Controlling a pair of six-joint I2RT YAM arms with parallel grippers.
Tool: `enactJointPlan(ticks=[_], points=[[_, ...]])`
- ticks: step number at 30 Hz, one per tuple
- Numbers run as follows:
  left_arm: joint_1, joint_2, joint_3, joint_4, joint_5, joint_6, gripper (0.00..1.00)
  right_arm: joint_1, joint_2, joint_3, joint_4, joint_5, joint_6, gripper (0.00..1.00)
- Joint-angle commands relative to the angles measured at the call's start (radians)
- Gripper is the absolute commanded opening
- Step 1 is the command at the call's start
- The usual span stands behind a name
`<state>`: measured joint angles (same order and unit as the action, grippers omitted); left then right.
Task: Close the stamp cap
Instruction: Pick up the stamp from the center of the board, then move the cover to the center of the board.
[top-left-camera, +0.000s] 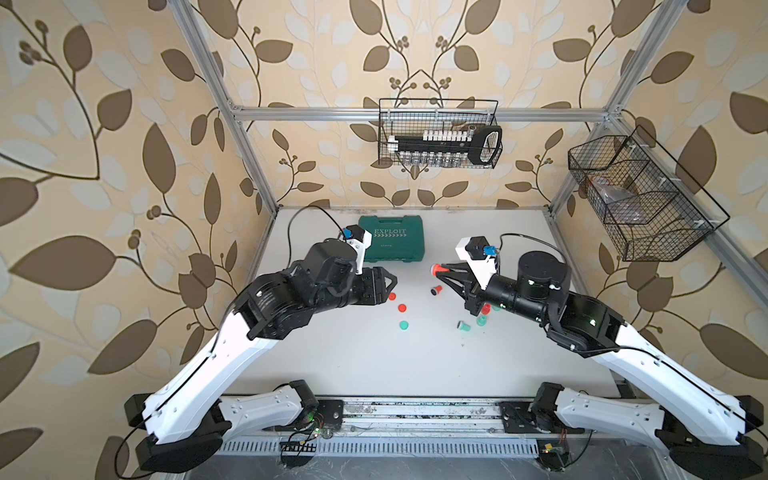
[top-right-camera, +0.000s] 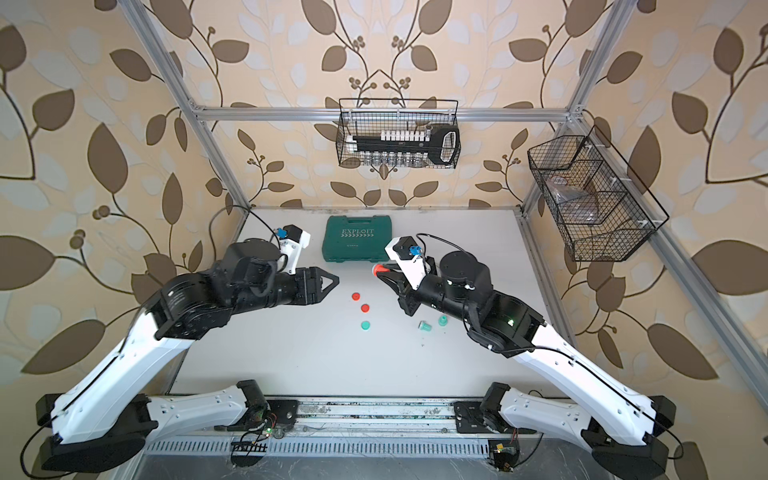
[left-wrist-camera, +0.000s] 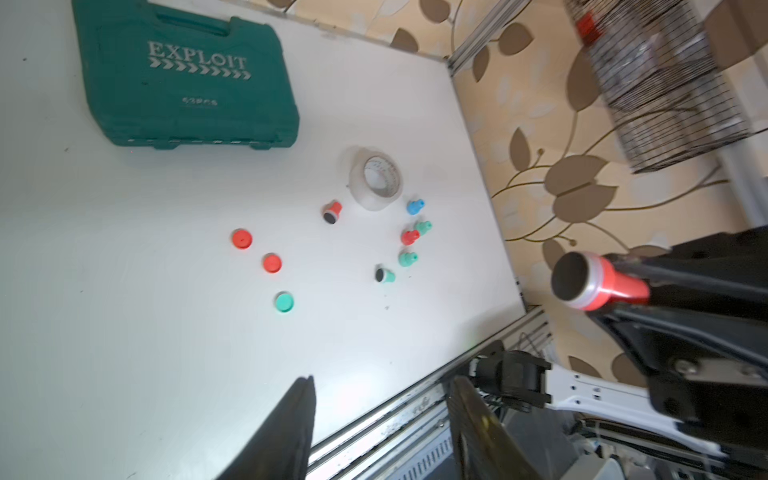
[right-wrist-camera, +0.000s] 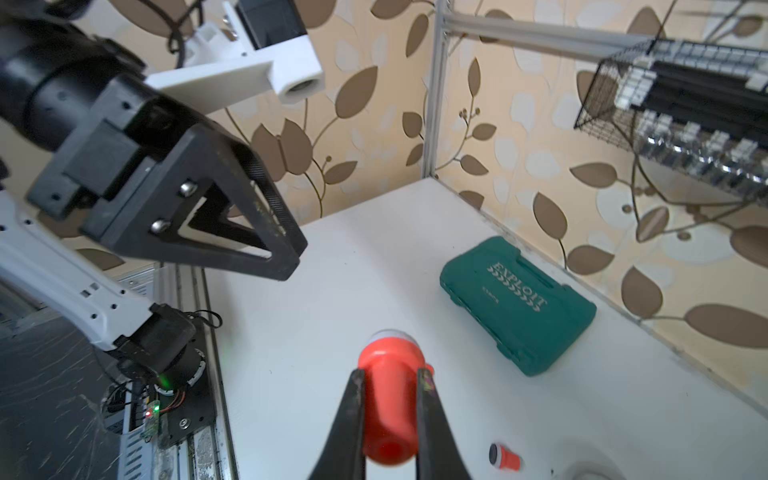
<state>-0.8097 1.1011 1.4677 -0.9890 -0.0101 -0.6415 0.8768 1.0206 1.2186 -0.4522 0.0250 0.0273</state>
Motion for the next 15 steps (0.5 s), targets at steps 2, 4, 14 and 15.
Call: enactJointPlan(ticks=[2,4,14,15], points=[[0.012,0.11,-0.084,-0.017,-0.04,0.053,0.51,-0.017,0.033,0.071,-0.155,0.196,0.112,0.0],[0.012,0.172,-0.112,0.001,-0.037,0.065,0.49,-0.063,0.044,0.074,-0.185,0.2,0.149,0.0],[0.012,0.557,-0.064,0.039,-0.081,0.158,0.12,-0.261,-0.033,0.011,-0.22,0.074,0.191,0.0],[0.013,0.59,-0.054,0.046,-0.08,0.165,0.1,-0.268,-0.04,0.008,-0.223,0.07,0.187,0.0]])
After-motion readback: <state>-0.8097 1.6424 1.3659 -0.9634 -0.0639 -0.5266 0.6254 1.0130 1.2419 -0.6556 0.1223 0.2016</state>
